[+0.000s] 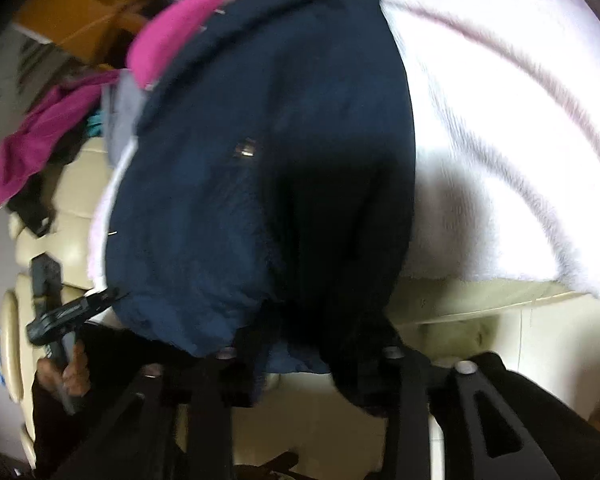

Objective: Fold large clothes

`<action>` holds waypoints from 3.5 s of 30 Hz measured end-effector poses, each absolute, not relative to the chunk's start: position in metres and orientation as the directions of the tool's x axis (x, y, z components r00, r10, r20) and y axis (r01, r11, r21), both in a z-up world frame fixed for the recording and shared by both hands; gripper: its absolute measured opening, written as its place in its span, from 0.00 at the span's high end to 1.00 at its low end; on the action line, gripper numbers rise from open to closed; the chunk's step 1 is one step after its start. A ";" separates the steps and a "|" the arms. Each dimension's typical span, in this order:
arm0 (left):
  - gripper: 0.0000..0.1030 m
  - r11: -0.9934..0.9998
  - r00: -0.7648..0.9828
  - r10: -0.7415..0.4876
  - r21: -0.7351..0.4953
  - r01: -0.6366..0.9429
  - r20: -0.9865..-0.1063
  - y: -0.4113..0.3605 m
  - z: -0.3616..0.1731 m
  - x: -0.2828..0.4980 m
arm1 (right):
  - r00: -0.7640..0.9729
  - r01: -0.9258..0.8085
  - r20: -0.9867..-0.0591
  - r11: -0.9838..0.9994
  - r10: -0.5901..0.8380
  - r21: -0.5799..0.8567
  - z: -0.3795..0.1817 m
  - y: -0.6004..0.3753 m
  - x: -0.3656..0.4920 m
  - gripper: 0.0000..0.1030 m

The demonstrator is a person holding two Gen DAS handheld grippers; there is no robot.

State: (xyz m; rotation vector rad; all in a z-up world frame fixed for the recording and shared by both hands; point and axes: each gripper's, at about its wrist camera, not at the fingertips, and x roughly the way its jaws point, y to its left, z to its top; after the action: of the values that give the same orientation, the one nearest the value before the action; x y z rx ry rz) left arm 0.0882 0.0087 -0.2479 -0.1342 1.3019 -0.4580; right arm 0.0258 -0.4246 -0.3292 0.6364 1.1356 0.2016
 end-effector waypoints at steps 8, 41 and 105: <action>0.84 0.856 0.228 -0.496 -0.426 0.294 -0.838 0.009 -0.225 0.083 | 0.483 0.060 -0.752 0.840 0.448 0.539 -0.303 -0.420 0.010 0.80; 0.38 0.909 0.221 -0.417 -0.409 0.087 -0.881 0.066 -0.198 0.134 | 0.558 -0.141 -0.563 0.738 0.610 0.660 -0.222 -0.423 0.034 0.91; 0.21 0.975 0.187 -0.222 -0.212 0.072 -0.957 0.026 -0.269 0.131 | 0.437 -0.044 -0.706 0.798 0.557 0.602 -0.273 -0.422 0.013 0.88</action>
State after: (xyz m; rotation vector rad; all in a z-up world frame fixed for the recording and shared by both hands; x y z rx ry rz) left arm 0.1309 0.0259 -0.2690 -0.1291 1.3683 -0.2079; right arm 0.0126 -0.4224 -0.2733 0.5520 1.0627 0.3982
